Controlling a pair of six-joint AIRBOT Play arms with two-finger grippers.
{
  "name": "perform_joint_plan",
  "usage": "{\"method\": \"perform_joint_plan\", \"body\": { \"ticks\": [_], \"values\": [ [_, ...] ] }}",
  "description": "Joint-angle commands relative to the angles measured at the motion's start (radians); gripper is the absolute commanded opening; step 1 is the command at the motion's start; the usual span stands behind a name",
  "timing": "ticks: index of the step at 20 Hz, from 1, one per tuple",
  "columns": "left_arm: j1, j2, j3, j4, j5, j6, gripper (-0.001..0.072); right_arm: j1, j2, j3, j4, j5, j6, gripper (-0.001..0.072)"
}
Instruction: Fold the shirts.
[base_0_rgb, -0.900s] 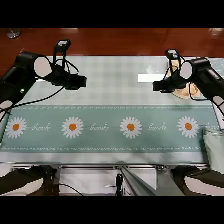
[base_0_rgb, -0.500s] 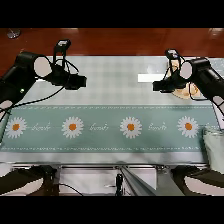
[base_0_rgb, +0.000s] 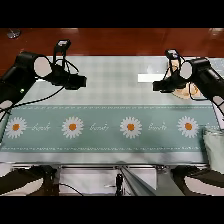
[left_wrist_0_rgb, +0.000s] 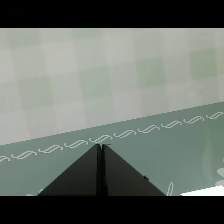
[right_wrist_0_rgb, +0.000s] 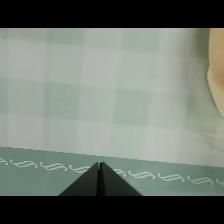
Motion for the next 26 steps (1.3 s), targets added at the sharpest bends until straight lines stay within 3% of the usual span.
{"method": "perform_joint_plan", "body": {
  "ticks": [1, 8, 9, 10, 11, 13, 14, 16, 21, 26],
  "values": [
    [0.001, -0.001, 0.001, 0.000, 0.000, 0.000, 0.0023, 0.000, 0.000, 0.000, 0.000, -0.018, 0.000, 0.0027],
    [0.006, -0.026, 0.001, 0.021, 0.245, 0.001, 0.0029, 0.000, 0.000, 0.000, -0.046, -0.383, -0.002, 0.0031],
    [0.006, -0.037, 0.001, 0.047, 0.280, 0.001, 0.0172, -0.002, 0.000, 0.000, -0.063, -0.411, -0.002, 0.0075],
    [0.006, -0.048, 0.001, 0.090, 0.312, 0.001, 0.0533, -0.011, 0.000, 0.000, -0.092, -0.454, -0.003, 0.0457],
    [0.007, -0.062, 0.001, 0.146, 0.338, 0.004, 0.0707, -0.028, 0.000, 0.000, -0.140, -0.488, 0.002, 0.0636],
    [0.021, -0.084, 0.001, 0.220, 0.357, 0.004, 0.0707, -0.089, -0.003, 0.003, -0.256, -0.563, 0.042, 0.0636],
    [0.036, -0.093, 0.001, 0.223, 0.357, 0.004, 0.0706, -0.144, -0.020, 0.028, -0.298, -0.584, 0.113, 0.0636],
    [0.067, -0.101, 0.001, 0.223, 0.356, 0.003, 0.0706, -0.269, -0.097, 0.135, -0.264, -0.549, 0.197, 0.0635],
    [0.112, -0.113, 0.001, 0.223, 0.348, 0.000, 0.0706, -0.433, -0.390, 0.388, 0.015, -0.320, 0.054, 0.0634],
    [0.116, -0.115, 0.001, 0.223, 0.337, 0.000, 0.0706, -0.455, -0.540, 0.447, 0.103, -0.074, -0.042, 0.0630]
  ]
}}
